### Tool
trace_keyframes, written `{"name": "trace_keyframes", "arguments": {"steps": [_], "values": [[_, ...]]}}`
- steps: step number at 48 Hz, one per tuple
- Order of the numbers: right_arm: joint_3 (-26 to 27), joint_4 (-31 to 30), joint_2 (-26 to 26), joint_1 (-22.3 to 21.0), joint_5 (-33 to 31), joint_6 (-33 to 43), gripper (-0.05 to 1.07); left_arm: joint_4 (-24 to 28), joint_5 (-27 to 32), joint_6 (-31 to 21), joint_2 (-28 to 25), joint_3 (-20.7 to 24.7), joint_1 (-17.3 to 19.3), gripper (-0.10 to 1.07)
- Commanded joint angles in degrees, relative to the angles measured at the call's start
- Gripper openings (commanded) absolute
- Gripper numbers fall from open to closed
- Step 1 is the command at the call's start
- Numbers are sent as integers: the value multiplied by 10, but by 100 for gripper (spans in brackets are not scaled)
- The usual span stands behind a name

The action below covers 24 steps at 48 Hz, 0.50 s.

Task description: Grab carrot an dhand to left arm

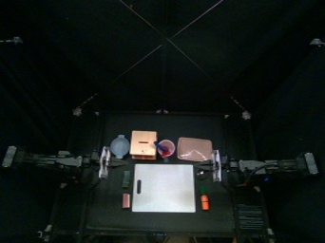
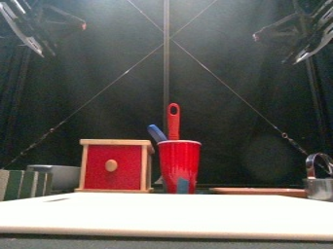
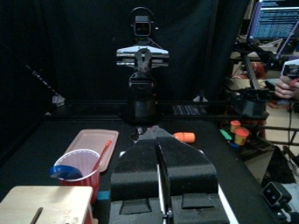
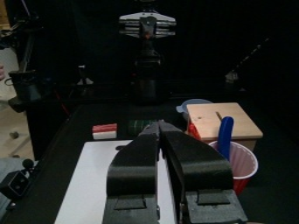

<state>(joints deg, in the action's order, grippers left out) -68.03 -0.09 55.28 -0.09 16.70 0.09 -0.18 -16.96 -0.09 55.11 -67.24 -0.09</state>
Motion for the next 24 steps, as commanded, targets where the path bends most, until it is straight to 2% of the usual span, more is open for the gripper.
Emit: {"name": "trace_keyframes", "arguments": {"steps": [1,5,11,24], "values": [[18,17,-10,4,3,12,-2,-1,-17,-3,-9,3,-1,-8],[27,56,-17,11,0,40,1,-4,-18,-3,-9,2,-3,-6],[37,116,-35,47,-40,106,4,-14,-18,-3,-29,2,-4,1],[79,177,-99,170,-254,259,5,-30,-43,-2,-123,11,-17,10]]}}
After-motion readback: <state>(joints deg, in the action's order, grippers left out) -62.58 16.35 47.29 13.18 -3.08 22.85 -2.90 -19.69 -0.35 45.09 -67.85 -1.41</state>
